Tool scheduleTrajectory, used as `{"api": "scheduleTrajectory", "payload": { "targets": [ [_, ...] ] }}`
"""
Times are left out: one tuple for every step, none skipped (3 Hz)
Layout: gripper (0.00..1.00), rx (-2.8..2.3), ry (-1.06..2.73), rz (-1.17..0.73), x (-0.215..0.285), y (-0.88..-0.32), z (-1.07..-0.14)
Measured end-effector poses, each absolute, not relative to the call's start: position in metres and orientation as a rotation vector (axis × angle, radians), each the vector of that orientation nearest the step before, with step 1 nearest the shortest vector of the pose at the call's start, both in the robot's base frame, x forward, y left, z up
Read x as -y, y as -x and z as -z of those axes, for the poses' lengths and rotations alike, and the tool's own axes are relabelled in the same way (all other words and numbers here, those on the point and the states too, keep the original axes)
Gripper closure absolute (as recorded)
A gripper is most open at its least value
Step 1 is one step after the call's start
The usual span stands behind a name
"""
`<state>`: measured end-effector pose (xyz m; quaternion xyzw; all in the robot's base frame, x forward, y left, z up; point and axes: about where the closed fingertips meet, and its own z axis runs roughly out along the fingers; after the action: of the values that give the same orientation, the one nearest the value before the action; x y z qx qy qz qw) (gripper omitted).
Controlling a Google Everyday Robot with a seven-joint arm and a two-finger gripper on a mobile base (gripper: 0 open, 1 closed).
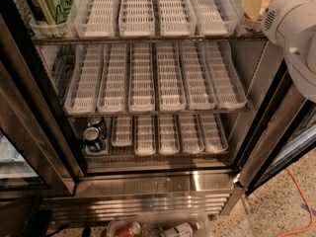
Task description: Pick coke can from top shelf of fridge
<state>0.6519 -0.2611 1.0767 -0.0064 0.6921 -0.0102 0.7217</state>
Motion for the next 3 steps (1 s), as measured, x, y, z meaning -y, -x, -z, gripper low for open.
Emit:
{"api": "scheduleTrajectory", "payload": {
  "targets": [
    [1.00,-1.529,0.014,0.023,0.261,-0.652,-1.077],
    [1.00,-1.513,0.013,0.023,0.259,-0.651,-1.083],
    [1.00,-1.485,0.004,0.017,0.255,-0.650,-1.095]
  ]
}}
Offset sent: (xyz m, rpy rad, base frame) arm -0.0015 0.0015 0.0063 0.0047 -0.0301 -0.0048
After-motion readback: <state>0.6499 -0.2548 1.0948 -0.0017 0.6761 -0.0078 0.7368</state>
